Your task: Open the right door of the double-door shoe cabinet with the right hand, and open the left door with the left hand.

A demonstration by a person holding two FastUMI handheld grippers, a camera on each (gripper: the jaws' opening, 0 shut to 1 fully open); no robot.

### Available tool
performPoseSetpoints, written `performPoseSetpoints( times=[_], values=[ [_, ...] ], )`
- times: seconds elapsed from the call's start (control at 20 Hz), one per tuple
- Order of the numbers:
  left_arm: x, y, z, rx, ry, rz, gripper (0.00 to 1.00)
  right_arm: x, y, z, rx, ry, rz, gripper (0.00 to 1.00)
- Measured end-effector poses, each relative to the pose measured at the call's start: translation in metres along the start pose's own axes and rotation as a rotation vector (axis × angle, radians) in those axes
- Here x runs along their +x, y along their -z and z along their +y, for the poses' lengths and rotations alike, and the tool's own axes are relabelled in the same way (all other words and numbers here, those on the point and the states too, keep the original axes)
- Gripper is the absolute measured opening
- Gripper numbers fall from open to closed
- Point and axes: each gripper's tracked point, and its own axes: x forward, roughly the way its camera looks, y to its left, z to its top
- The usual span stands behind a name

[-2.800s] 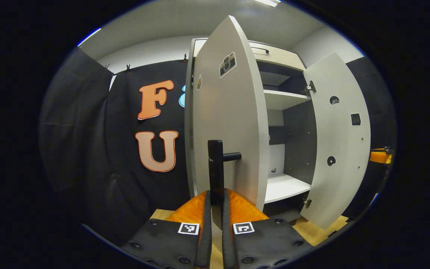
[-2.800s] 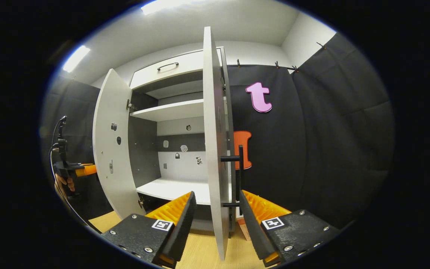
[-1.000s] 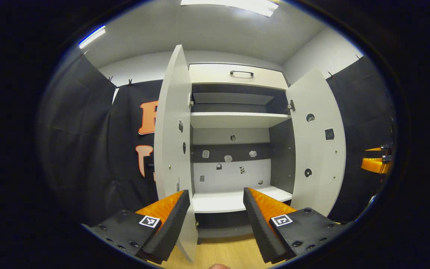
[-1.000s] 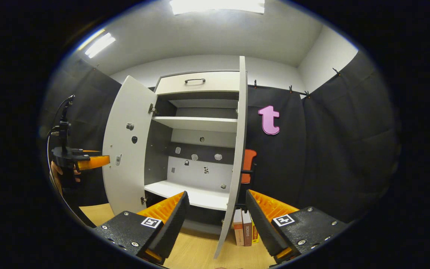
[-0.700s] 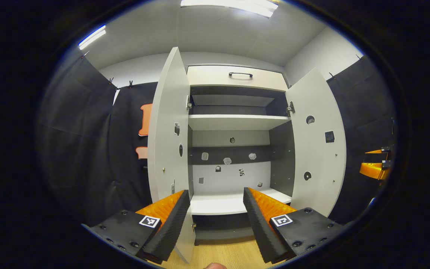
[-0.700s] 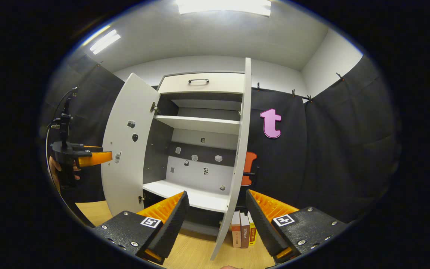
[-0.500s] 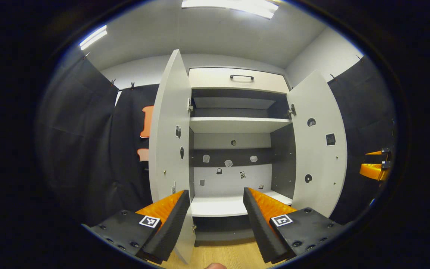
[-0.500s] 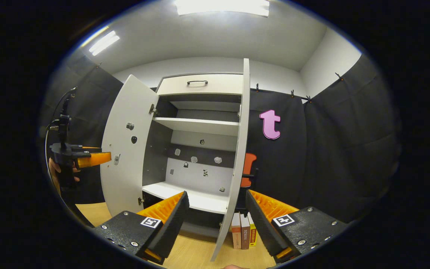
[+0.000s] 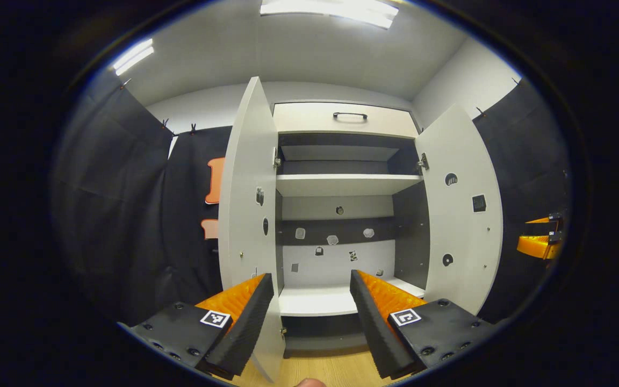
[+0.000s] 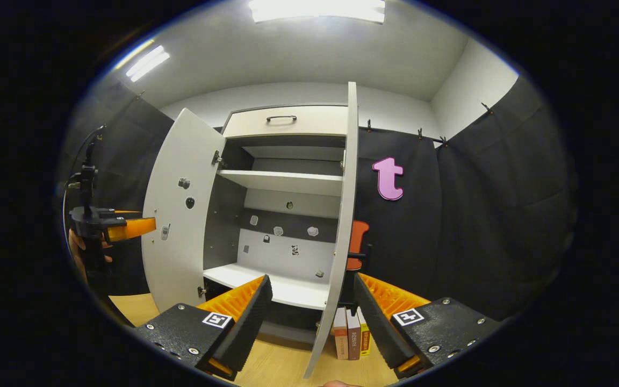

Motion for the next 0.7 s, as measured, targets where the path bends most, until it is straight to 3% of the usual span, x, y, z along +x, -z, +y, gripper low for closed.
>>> performPoseSetpoints(
  times=[0.15, 0.2, 0.7],
  values=[
    [0.001, -0.001, 0.002, 0.002, -0.009, -0.004, 0.92, 0.003, -0.002, 0.004, -0.001, -0.008, -0.004, 0.96],
    [0.001, -0.002, 0.004, 0.003, -0.014, -0.007, 0.93, 0.004, -0.003, 0.005, -0.002, -0.008, -0.007, 0.93],
    [0.001, -0.004, 0.013, 0.005, -0.053, -0.023, 0.94, 0.005, -0.007, 0.005, -0.007, -0.003, -0.025, 0.93]
  ],
)
